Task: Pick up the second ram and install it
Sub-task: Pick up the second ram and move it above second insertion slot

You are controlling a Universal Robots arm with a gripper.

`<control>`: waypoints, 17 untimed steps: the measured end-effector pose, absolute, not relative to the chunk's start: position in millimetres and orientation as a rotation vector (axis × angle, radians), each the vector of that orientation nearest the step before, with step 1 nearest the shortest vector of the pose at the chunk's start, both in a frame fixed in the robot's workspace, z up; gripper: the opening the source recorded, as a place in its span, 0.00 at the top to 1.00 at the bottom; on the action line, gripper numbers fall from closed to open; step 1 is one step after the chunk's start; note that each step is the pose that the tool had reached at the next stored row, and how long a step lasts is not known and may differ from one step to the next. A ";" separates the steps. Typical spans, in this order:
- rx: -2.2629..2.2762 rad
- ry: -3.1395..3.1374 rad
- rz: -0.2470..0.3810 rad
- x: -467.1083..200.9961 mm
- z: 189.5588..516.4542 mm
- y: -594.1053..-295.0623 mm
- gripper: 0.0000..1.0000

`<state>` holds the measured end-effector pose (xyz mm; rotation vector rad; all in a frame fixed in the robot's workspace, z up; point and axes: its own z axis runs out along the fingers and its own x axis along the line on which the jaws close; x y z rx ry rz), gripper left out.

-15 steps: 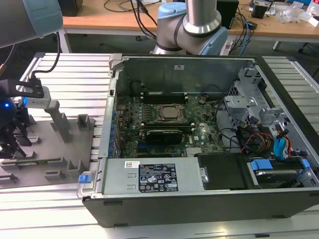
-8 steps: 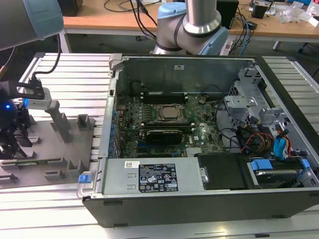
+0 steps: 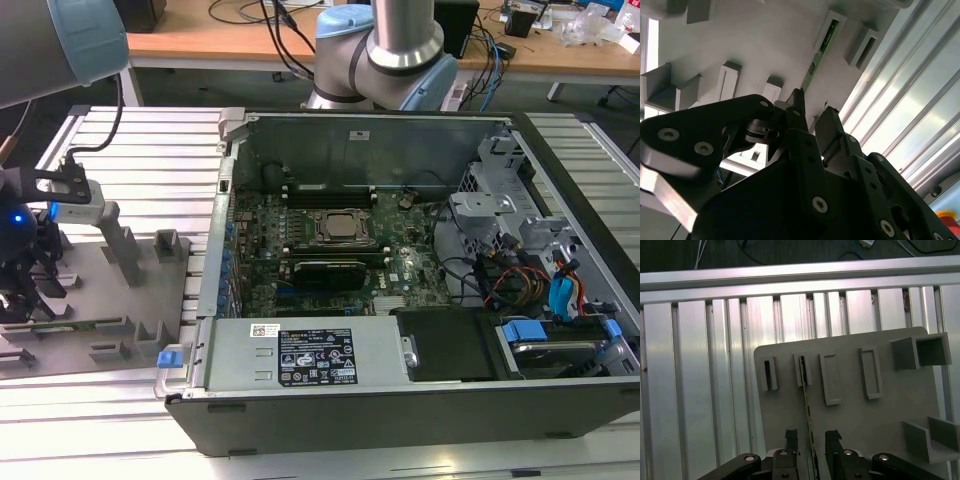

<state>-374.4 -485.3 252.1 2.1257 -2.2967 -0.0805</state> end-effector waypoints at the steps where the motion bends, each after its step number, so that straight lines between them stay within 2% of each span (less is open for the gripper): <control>1: 2.126 -2.297 -0.080 -374.4 251.6 -485.4 0.64; 17: 2.126 -2.297 -0.081 -374.4 240.4 -487.3 0.64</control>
